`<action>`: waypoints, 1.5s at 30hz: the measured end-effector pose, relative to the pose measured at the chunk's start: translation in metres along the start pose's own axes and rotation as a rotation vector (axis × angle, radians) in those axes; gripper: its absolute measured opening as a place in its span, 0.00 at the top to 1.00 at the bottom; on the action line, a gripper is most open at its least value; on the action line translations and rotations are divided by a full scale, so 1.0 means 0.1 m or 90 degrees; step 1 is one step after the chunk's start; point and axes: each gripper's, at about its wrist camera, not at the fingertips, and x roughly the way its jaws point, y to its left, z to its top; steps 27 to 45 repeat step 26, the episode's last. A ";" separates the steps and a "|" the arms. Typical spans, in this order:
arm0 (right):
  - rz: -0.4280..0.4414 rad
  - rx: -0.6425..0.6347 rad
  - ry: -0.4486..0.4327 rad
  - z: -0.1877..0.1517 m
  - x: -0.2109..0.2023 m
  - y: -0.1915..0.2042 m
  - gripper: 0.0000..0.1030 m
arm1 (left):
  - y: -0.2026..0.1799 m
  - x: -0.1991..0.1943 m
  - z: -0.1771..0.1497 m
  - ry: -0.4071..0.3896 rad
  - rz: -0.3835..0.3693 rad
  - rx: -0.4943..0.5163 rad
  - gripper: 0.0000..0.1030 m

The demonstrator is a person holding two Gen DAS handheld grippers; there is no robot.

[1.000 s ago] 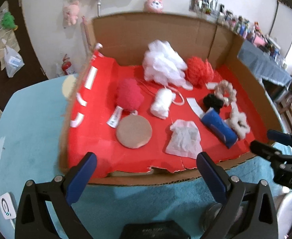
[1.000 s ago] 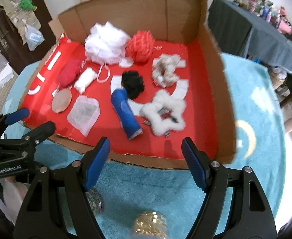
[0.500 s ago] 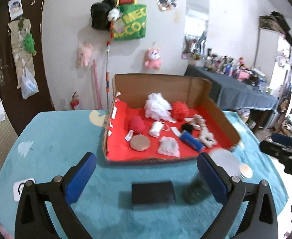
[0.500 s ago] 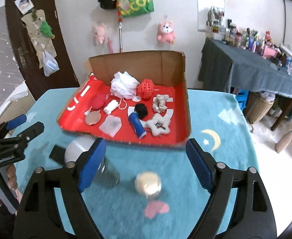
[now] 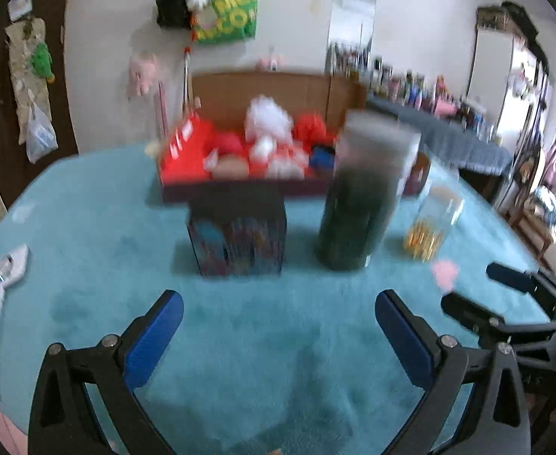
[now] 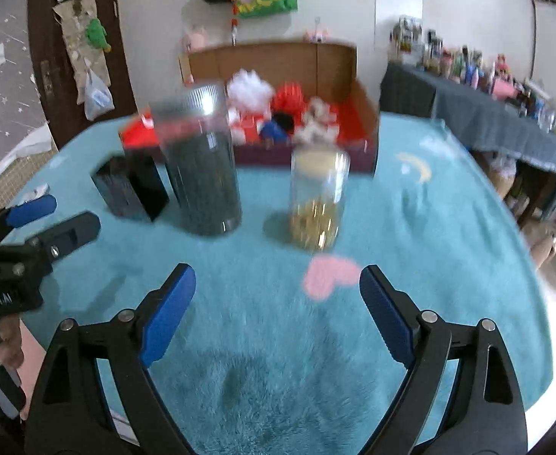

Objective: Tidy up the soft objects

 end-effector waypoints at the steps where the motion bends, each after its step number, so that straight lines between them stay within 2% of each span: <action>1: -0.014 0.005 0.012 -0.06 0.10 -0.01 0.14 | 0.00 0.07 -0.04 0.015 0.000 0.001 0.00; 6: -0.033 0.037 0.046 -0.23 0.33 -0.11 0.14 | 0.03 0.28 -0.24 0.065 0.030 -0.012 0.00; 11: -0.057 0.030 0.025 -0.28 0.34 -0.09 0.14 | 0.00 0.32 -0.28 0.056 0.061 -0.004 0.00; 45: -0.061 0.034 0.014 -0.31 0.34 -0.11 0.13 | 0.01 0.32 -0.28 0.049 0.064 -0.014 0.00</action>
